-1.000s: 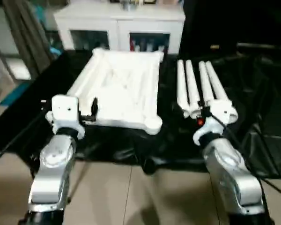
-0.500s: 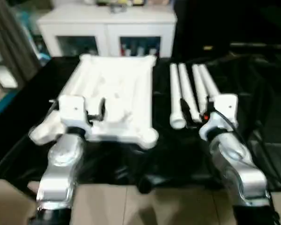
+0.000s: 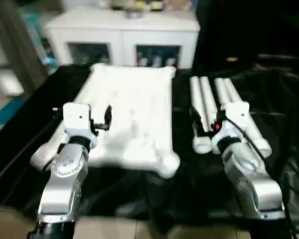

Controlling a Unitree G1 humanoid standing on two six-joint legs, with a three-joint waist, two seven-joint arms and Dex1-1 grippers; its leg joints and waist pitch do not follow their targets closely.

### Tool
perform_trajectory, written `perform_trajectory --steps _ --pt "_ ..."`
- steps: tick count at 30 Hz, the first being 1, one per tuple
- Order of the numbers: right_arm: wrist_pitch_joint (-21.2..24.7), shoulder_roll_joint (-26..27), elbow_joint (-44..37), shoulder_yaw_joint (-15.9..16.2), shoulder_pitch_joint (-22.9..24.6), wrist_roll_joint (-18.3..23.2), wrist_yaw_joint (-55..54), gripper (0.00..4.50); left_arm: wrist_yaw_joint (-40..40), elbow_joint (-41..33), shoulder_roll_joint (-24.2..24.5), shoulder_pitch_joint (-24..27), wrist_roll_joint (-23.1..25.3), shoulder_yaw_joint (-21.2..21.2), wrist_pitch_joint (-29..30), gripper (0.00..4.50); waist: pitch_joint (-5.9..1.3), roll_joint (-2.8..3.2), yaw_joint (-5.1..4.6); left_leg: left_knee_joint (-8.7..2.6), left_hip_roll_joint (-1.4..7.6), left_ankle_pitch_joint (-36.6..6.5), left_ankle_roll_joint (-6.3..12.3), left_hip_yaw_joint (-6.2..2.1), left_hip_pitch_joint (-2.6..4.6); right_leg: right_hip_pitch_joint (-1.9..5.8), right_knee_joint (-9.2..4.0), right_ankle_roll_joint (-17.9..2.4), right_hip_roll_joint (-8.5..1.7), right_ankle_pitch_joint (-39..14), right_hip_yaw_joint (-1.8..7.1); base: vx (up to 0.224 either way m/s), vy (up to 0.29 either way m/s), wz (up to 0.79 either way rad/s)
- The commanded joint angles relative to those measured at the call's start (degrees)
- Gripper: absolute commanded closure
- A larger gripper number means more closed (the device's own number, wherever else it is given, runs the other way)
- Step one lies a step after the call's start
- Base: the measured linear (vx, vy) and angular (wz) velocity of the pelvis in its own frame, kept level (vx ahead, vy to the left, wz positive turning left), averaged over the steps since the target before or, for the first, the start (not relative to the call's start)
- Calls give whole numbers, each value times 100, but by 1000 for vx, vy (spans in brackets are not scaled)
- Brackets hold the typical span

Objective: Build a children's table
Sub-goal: Move to table

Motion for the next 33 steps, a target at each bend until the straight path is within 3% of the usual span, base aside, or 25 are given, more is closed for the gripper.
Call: perform_trajectory --steps 1,2,3,4,5,6,7,8,9,10,11,12,13,14,15,16,17,18,19,21,22,23,25,28,33 --pt "59 -45 -45 -110 -12 -72 -33 0 -84 -31 0 -19 4 -152 5 3 -235 -149 223 377 -103 -1865 555 -72 -141 502 -1210 -978 -513 -3206 1040 214 -94 -48" --pt "57 -43 -49 -112 -15 -80 -43 0 -103 -24 1 -25 2 -145 7 3 -352 -65 347 674 47 -310 716 -631 -864 1114 -998 -975 -971 -3342 1131 214 -94 -48" --pt "66 -37 -66 -126 3 -86 -70 0 -139 -20 -8 -24 -30 -141 5 3 -389 -125 308 786 -113 264 580 -747 -1039 1014 -866 -636 -602 -2608 960 185 -64 -23" --pt "67 -36 -68 -128 5 -86 -74 0 -143 -19 -9 -24 -34 -140 4 3 -358 -68 272 752 -147 729 502 -772 -1104 998 -888 -817 -512 -1751 792 167 -67 -2" --pt "93 -12 -83 -174 33 -70 -119 0 -182 -15 -8 -25 -54 -153 9 3 -347 42 297 671 -115 997 476 -784 -1105 934 -931 -971 -488 -1593 688 167 -67 -2" --pt "105 6 -91 -217 63 -56 -138 0 -232 -17 13 -19 -56 -189 2 3 -307 64 327 540 -80 1166 496 -774 -1100 859 -1019 -1071 -423 -1686 593 158 -27 -1" --pt "103 11 -92 -233 75 -50 -139 0 -258 -19 28 -15 -48 -212 -4 3 -242 228 356 179 97 1330 573 -817 -1053 768 -1127 -1096 -358 -2155 379 157 39 -3" --pt "89 5 -96 -237 92 -57 -134 0 -294 -29 51 -7 -39 -243 -5 3 -166 441 332 -196 311 900 649 -795 -917 758 -1218 -845 -243 -2654 116 157 39 -3" --pt "92 -2 -133 -252 113 -37 -127 0 -386 -75 72 11 -51 -296 -18 3 -146 663 53 -718 779 -800 670 -1277 -696 695 -665 -386 224 -2249 -190 192 122 -18" --pt "103 -20 -195 -274 133 8 -85 0 -561 -157 93 42 -140 -369 -42 3 -296 760 -18 -856 1098 -2294 932 -1640 -124 313 -4 -358 248 -1471 -104 218 132 -11" --pt "118 -43 -250 -298 145 51 -21 0 -783 -235 113 77 -309 -438 -46 3 -360 703 -46 -812 1115 -2089 1215 -1735 -13 174 134 -210 240 -1054 -73 218 132 -11" --pt "118 -43 -250 -298 145 51 -21 0 -783 -235 113 77 -309 -438 -46 3 -377 703 -35 -717 1069 -1397 1530 -1724 4 76 172 -65 218 -738 -47 189 84 12" --pt "123 -52 -265 -304 146 63 11 0 -850 -252 125 86 -364 -459 -40 3 -400 615 -73 -501 1000 645 2199 -1670 -2 -137 237 285 126 -232 19 147 50 3" --pt "125 -227 -393 -237 166 239 421 0 -1143 -298 319 97 -356 -628 38 3 -429 508 24 -316 915 3306 2576 -1590 -127 -191 108 644 -18 401 185 147 50 3" --pt "138 -264 -421 -225 171 278 502 0 -1196 -301 353 98 -364 -644 56 3 -447 428 72 -220 846 4288 2552 -1534 -223 -164 -58 748 -148 863 328 80 3 -17" --pt "240 -485 -581 -155 197 513 975 0 -1560 -324 546 110 -490 -725 198 3 -487 120 166 105 268 4234 1845 -1200 -704 130 -435 794 -436 2573 591 0 0 0" --pt "295 -571 -641 -130 205 607 1158 0 -1730 -333 617 116 -578 -744 267 3 -473 93 312 22 16 2549 1250 -953 -1027 396 -444 821 -563 3871 525 0 0 0" --pt "344 -651 -694 -108 212 689 1322 0 -1858 -331 692 120 -618 -758 294 3 -510 111 333 -25 60 1928 957 -920 -1020 456 -405 793 -575 4223 490 0 0 0" --pt "506 -1026 -899 7 233 1002 2032 0 -2341 -304 1073 147 -655 -796 240 3 -482 213 334 -223 171 983 446 -903 -913 485 -431 504 -361 3730 300 4 -53 2" --pt "544 -1147 -951 54 235 1075 2250 0 -2525 -312 1191 164 -723 -786 233 3 -423 298 304 -333 281 596 290 -946 -862 461 -475 197 -271 2695 235 2 -27 1" --pt "612 -1292 -997 84 235 1196 2514 0 -2855 -363 1380 203 -847 -793 217 3 -389 362 288 -406 415 172 263 -973 -781 418 -544 -253 -252 1595 230 0 0 0" --pt "646 -1422 -1018 117 227 1264 2734 0 -3153 -416 1555 245 -960 -793 191 3 -304 326 275 -510 494 -523 325 -940 -717 349 -629 -718 -226 521 235 0 0 0" --pt "665 -1625 -997 190 210 1309 3054 0 -3583 -490 1820 313 -1095 -794 88 3 -204 341 271 -605 569 -1653 139 -849 -635 267 -734 -1068 -254 -1065 259 -33 5 6" --pt "559 -1912 -858 353 185 1176 3396 0 -4150 -608 2182 395 -1357 -813 215 31 -150 263 338 -631 590 -2567 -302 -756 -518 144 -908 -723 -361 -2898 313 -78 11 11" --pt "710 -2253 -815 558 143 1352 4103 0 -5351 -493 2995 455 -1508 -1211 401 76 -157 164 364 -754 613 -2442 -337 -774 -661 209 -842 -581 -340 -2540 274 -53 19 -1"
